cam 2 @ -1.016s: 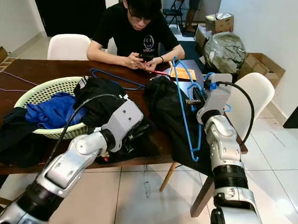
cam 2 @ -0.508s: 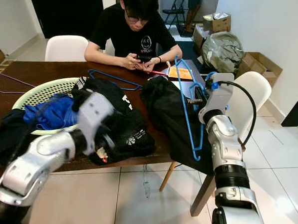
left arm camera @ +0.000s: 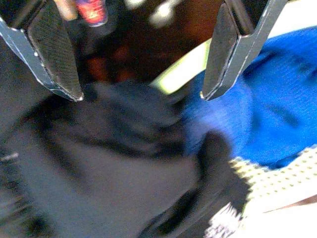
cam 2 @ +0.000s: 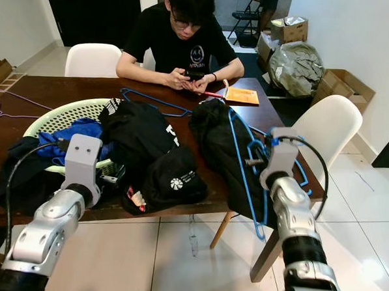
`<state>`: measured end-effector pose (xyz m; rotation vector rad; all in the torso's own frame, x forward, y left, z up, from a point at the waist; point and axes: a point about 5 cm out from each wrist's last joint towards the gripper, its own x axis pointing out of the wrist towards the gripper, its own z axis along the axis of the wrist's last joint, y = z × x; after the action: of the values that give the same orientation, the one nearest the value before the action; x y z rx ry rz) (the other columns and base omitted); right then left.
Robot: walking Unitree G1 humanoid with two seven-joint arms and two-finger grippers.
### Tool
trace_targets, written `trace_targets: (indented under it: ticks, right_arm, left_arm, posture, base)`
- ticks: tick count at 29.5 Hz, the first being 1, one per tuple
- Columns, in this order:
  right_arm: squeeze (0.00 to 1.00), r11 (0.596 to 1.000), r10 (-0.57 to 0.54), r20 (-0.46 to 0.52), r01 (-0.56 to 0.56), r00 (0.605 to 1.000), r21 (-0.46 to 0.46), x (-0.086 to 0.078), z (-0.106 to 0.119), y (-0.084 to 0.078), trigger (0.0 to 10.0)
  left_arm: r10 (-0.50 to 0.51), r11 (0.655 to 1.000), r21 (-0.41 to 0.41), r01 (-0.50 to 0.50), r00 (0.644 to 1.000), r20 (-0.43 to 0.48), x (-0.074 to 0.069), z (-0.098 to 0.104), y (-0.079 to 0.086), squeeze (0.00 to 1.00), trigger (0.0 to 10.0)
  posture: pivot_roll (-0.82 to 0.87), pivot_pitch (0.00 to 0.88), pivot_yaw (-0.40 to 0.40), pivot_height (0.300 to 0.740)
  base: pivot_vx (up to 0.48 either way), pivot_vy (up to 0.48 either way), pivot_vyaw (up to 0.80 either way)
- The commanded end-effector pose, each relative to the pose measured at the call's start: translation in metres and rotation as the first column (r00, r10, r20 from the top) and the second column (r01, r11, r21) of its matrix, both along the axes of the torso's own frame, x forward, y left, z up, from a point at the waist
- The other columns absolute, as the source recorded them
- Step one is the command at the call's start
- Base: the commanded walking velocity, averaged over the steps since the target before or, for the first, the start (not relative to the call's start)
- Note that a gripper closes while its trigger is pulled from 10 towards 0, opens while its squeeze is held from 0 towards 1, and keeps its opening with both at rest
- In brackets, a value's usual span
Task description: Hang hanger
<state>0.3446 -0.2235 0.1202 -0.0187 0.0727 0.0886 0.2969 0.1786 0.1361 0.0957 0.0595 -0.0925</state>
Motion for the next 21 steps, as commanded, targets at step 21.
trace_targets:
  ticks: [21]
  right_arm:
    - [0.0,0.901,0.036,0.178,-0.109,0.983,0.42,-0.022,-0.002,-0.012,10.0]
  left_arm:
    - [-0.067,0.993,0.103,0.054,0.99,0.124,-0.007,-0.007,-0.035,0.0,10.0]
  posture:
    - [0.04,0.0,0.003,0.74]
  base:
    - [0.0,0.0,0.0]
